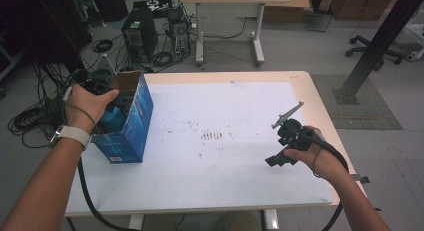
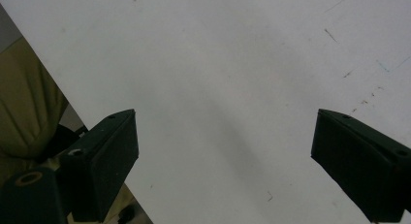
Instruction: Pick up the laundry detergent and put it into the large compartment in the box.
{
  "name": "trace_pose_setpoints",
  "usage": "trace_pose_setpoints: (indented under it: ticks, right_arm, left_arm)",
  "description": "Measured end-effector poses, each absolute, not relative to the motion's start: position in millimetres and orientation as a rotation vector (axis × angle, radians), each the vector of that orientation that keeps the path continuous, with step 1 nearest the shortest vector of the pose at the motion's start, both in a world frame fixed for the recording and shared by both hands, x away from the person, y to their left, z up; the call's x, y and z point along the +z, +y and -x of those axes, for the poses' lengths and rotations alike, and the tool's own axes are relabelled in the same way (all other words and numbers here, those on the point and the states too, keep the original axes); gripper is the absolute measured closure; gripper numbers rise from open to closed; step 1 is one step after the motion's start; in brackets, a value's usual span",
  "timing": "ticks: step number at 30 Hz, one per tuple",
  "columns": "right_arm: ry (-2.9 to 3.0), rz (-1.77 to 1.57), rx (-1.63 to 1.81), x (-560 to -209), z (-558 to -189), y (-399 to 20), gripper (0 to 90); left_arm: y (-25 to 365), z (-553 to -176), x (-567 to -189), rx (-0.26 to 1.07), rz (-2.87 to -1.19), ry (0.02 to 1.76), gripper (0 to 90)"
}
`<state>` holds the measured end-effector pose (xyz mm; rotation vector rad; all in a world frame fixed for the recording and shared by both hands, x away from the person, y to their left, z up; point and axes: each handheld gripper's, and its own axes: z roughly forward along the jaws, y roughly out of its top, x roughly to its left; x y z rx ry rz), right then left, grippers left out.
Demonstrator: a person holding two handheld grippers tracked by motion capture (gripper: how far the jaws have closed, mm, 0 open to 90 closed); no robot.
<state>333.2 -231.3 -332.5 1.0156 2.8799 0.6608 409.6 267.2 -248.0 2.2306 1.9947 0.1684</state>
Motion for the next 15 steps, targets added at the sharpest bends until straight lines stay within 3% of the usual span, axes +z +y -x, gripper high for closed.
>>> trace_pose_setpoints:
  ticks: [15]
  right_arm:
    - [2.869,-1.006,0.675,-327.8,-327.7,-233.2,9.9]
  left_arm:
    - [257.7,-400.7,-218.1,0.263,-2.266,1.939,7.9]
